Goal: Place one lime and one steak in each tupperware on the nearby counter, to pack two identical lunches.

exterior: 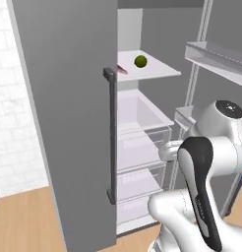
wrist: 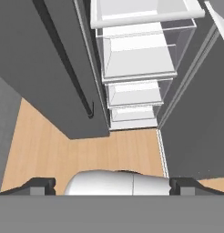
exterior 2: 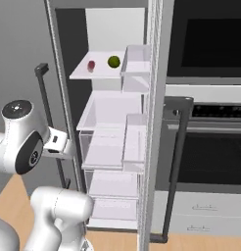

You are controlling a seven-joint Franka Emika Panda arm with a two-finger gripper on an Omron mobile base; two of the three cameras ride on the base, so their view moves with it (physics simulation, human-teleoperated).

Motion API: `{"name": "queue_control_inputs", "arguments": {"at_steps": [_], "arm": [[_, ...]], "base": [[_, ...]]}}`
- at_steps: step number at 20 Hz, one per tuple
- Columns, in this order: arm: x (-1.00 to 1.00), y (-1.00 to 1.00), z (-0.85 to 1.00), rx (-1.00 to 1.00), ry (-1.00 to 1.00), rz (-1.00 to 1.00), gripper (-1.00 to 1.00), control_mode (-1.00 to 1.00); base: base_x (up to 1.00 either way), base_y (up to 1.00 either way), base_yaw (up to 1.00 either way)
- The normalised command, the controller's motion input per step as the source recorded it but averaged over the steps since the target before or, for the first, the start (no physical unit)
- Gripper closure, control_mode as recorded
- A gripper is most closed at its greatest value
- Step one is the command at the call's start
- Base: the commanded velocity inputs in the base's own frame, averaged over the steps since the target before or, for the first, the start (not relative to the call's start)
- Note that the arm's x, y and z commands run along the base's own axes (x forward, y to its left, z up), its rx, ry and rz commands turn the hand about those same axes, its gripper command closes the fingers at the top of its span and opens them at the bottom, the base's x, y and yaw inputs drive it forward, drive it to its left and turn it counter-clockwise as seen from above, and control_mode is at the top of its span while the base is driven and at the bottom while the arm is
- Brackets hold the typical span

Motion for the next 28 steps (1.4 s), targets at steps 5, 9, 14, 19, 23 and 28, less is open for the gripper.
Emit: {"name": "queue_control_inputs", "arguments": {"at_steps": [5,9,14,19,23,28], "arm": [[0.0,0.0,0.0,0.0,0.0,0.0,-1.0,1.0],[0.0,0.0,0.0,0.0,0.0,0.0,-1.0,1.0],[0.0,0.0,0.0,0.0,0.0,0.0,-1.0,1.0],[0.0,0.0,0.0,0.0,0.0,0.0,-1.0,1.0],[0.13,-0.01,0.0,0.0,0.0,0.0,-1.0,-1.0],[0.55,-0.01,0.03,0.0,-0.03,0.0,-1.0,-1.0]], "base": [[0.51,-0.12,0.0],[0.02,-0.49,0.0],[0.06,-0.3,0.0],[0.28,-0.03,0.02],[0.32,0.0,0.01],[0.0,0.0,0.0]]}}
